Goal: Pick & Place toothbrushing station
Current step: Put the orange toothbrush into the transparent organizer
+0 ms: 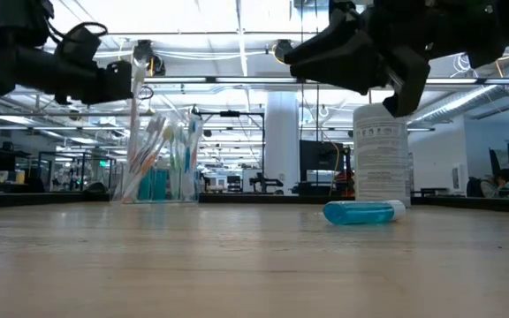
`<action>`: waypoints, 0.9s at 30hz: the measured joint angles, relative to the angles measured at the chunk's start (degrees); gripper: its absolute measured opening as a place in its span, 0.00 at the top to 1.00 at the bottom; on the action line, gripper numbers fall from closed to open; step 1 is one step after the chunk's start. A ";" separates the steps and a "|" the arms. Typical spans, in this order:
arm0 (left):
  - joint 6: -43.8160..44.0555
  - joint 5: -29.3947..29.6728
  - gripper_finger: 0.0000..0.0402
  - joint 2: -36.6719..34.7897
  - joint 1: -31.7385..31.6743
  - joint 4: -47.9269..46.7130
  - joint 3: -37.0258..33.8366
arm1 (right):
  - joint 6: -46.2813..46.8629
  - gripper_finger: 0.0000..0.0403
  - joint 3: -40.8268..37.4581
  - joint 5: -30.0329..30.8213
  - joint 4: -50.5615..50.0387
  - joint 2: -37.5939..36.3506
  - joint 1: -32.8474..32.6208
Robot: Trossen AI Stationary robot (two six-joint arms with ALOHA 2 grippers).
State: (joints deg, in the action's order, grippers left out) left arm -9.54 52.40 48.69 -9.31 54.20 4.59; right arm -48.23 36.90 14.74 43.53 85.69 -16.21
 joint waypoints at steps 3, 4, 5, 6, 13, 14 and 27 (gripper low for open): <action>-2.76 -3.71 1.00 -0.01 -0.03 2.44 0.01 | 0.93 0.73 -0.02 0.08 -0.19 0.00 0.00; -3.38 -3.91 1.00 0.00 -0.04 2.87 0.01 | 0.85 0.73 -0.02 0.08 -0.03 0.00 0.00; -3.51 -3.89 1.00 -0.02 -0.09 2.93 0.04 | 0.81 0.73 -0.02 0.09 0.01 0.00 0.00; -3.43 -3.80 1.00 0.00 -0.19 2.65 0.04 | 0.81 0.73 -0.02 0.07 -0.05 0.00 0.00; -0.01 -2.87 0.99 0.06 -3.03 -6.05 0.06 | 0.66 0.73 -0.02 0.09 -0.08 0.02 0.00; 0.79 -2.87 1.00 0.07 -3.65 -7.70 0.06 | 0.66 0.73 -0.02 0.09 -0.03 0.00 0.00; 8.45 -6.42 0.99 0.04 -6.55 -17.49 0.10 | 0.63 0.73 -0.02 0.14 -0.06 0.02 0.00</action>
State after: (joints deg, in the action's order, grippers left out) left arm -1.09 45.99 48.73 -15.86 36.71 4.69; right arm -47.59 36.88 14.87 43.47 85.71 -16.21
